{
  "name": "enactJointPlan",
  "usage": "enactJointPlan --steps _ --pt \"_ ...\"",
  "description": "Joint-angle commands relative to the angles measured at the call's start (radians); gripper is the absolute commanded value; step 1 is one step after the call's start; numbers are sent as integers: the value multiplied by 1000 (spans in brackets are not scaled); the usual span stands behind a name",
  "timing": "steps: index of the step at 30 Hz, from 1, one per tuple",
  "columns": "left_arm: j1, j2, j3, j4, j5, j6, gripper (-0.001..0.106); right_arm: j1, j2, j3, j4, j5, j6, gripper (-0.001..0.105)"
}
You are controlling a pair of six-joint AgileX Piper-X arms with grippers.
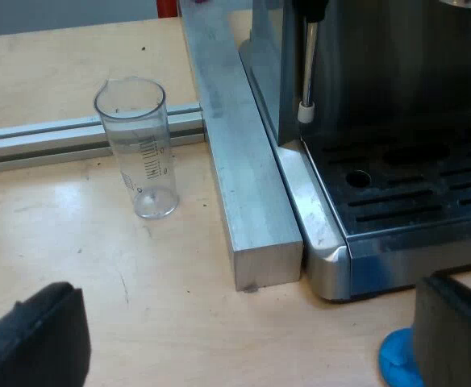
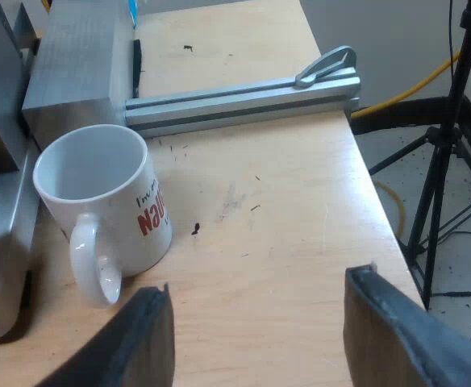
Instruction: Remove mug from coffee machine
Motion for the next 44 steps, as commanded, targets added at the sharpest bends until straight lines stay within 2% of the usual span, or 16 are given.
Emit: enactJointPlan --steps 1,44 --pt "-1 -138 -1 -13 1 -2 82 0 -40 -4 -15 -4 -4 50" --pt "-4 -141 2 -20 19 -2 82 0 -40 -4 -15 -4 -4 50"
